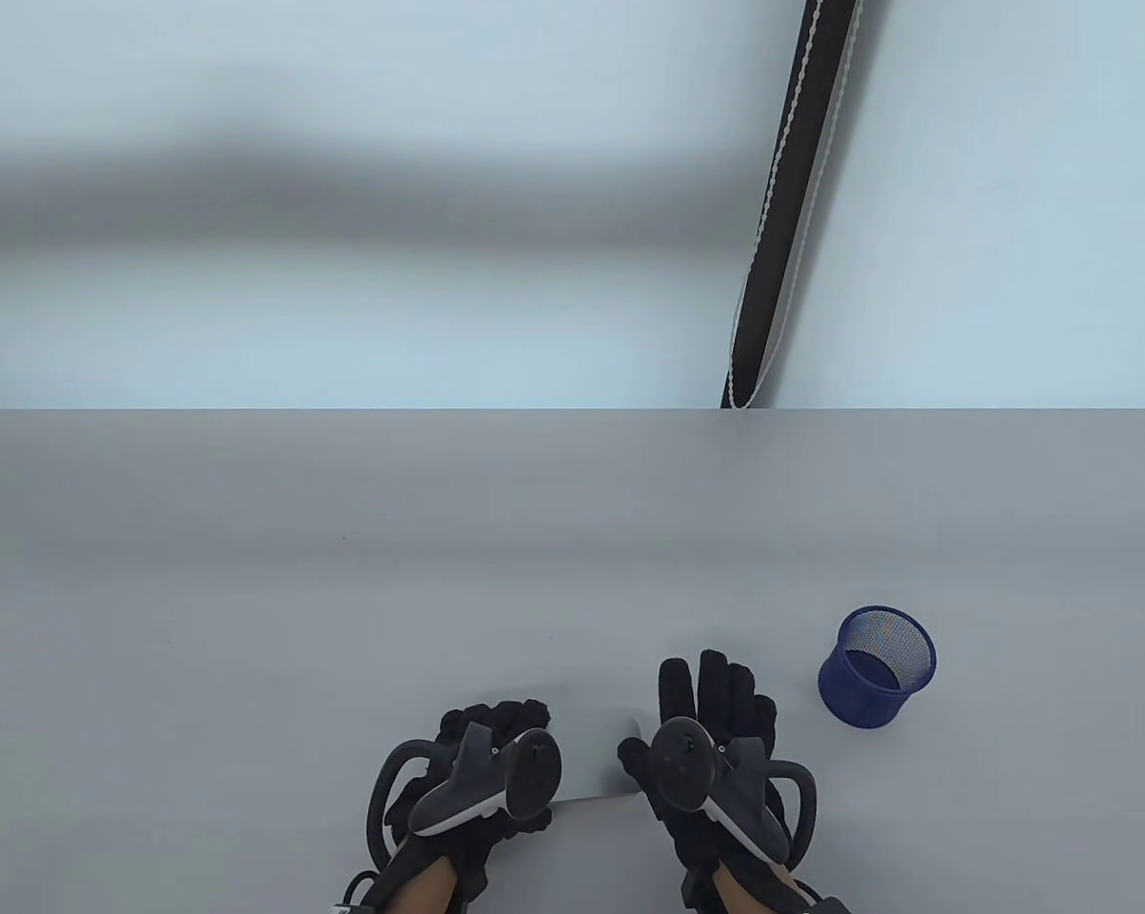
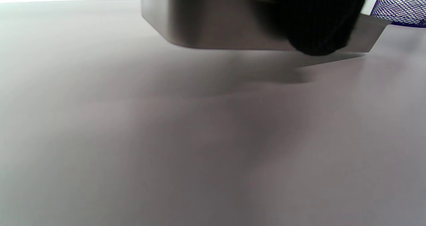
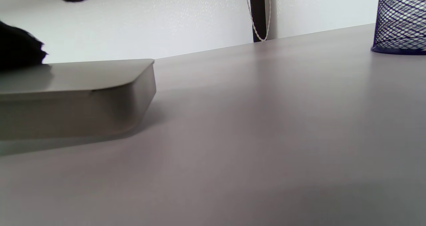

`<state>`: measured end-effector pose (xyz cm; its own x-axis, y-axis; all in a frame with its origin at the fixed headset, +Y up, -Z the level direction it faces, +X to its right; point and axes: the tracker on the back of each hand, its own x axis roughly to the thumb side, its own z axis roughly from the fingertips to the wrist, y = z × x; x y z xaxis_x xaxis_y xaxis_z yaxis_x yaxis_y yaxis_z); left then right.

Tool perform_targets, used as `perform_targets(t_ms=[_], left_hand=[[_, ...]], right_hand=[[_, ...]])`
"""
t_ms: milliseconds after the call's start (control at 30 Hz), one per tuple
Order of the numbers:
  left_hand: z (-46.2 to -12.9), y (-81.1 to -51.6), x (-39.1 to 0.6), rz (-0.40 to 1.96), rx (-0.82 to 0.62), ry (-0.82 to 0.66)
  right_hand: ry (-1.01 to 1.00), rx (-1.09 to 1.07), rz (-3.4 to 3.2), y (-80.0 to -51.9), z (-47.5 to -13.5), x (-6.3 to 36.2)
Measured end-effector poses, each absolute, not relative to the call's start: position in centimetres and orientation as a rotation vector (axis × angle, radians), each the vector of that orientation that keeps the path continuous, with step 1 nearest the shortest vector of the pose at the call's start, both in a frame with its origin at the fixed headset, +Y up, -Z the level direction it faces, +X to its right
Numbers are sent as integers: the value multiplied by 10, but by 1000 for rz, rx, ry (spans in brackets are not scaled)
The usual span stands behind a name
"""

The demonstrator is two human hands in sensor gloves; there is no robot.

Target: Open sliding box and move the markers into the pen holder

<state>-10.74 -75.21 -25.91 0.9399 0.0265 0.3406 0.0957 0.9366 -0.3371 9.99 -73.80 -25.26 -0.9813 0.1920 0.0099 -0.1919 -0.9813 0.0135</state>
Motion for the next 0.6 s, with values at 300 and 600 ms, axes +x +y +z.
perform_targets(t_ms=[300,600], left_hand=[[-259,-760,-105,-21,-391,-395],[-259,-764,-104,-14,-406,-404]], right_hand=[[63,53,2960,-739,-252,97],[150,134,2970,-743,-253,93]])
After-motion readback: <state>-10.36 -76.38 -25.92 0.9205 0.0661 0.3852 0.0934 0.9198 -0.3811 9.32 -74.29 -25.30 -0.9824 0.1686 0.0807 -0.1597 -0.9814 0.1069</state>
